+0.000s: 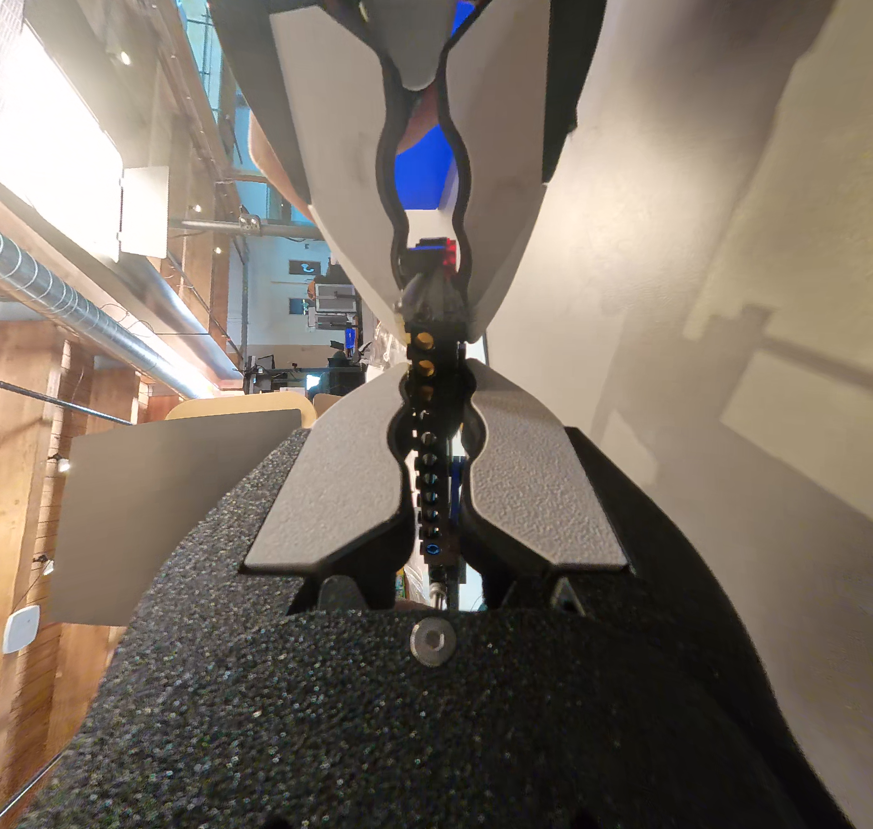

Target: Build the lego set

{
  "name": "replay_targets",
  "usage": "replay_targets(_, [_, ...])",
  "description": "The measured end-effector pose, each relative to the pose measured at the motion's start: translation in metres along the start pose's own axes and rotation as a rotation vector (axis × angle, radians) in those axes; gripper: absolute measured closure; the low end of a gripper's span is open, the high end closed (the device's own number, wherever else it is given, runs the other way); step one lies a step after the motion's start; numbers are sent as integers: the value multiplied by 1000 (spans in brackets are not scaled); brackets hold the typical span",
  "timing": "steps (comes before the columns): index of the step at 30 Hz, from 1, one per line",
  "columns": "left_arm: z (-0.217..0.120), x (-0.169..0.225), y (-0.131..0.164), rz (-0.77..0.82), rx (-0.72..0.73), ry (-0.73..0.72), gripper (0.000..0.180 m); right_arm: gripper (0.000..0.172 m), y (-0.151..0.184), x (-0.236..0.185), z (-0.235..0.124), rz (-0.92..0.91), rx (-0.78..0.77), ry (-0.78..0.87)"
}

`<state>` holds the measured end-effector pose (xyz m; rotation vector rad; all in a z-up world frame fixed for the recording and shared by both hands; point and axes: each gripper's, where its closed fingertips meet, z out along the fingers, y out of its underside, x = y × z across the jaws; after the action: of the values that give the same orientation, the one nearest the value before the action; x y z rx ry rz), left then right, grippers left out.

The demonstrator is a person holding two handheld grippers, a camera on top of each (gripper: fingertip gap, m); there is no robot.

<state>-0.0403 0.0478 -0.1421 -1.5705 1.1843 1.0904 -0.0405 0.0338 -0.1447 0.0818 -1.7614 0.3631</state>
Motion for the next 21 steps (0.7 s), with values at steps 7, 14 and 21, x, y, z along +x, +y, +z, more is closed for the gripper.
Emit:
replay_targets(7, [4,-2,5,-54,-15,-14,165,155,7,3,3,31,-50,36])
replay_targets(14, [8,-4,22,-221,-19,-47,164,126,11,23,-6,194,-28,106])
replay_targets(21, [0,-12,18,-430,129,-31,164,117,22,24,-13,386,59,23])
